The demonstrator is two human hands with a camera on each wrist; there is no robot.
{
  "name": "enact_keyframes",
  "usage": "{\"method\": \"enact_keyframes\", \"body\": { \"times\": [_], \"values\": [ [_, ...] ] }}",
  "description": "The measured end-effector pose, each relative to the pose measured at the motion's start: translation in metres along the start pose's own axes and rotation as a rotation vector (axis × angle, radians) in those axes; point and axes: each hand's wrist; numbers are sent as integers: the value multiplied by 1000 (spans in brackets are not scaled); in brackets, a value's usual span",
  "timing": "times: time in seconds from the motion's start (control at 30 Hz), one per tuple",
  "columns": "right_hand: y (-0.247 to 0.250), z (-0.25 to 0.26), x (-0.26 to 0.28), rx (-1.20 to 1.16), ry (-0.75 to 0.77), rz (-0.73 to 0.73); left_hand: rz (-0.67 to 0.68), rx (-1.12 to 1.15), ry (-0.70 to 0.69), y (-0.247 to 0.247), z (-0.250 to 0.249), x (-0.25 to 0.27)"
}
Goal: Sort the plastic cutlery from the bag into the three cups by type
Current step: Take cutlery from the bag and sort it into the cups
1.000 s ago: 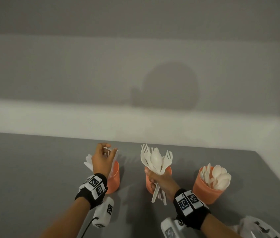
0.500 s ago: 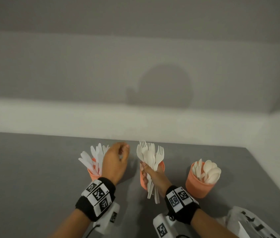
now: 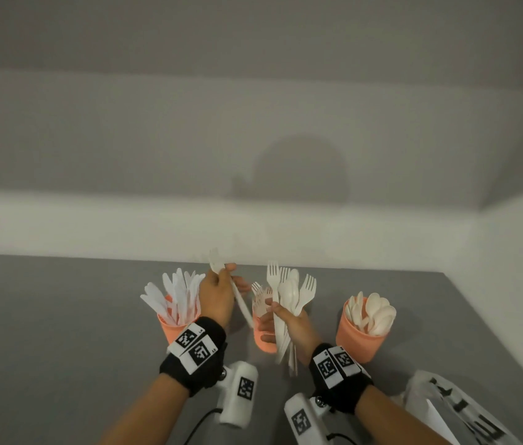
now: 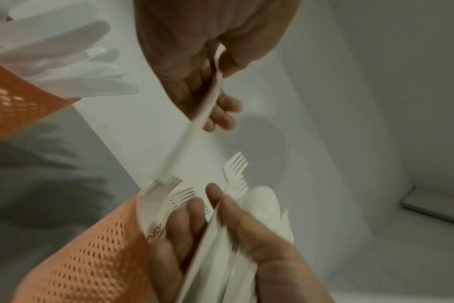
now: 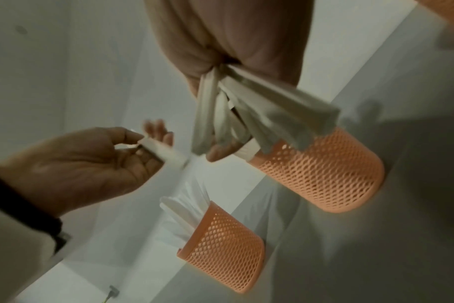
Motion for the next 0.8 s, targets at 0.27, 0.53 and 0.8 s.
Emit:
{"method": "enact_keyframes", "body": {
  "times": [0.27,0.53,0.8],
  "values": [
    [-6,7,9,75,-32,160,203,-182,45,-11,10,19],
    [0,10,10,16,-6,135,-30,-182,21,-16,18,4],
    [16,11,5,117,-13,46,57,-141,92,-7,15,2]
  ]
}}
Point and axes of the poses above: each hand's wrist, its own x-axis away from the middle knuckle, its own y-axis out of the back of the hand, z = x × y, and after that the axes turned 14 degrees about y, right-handed
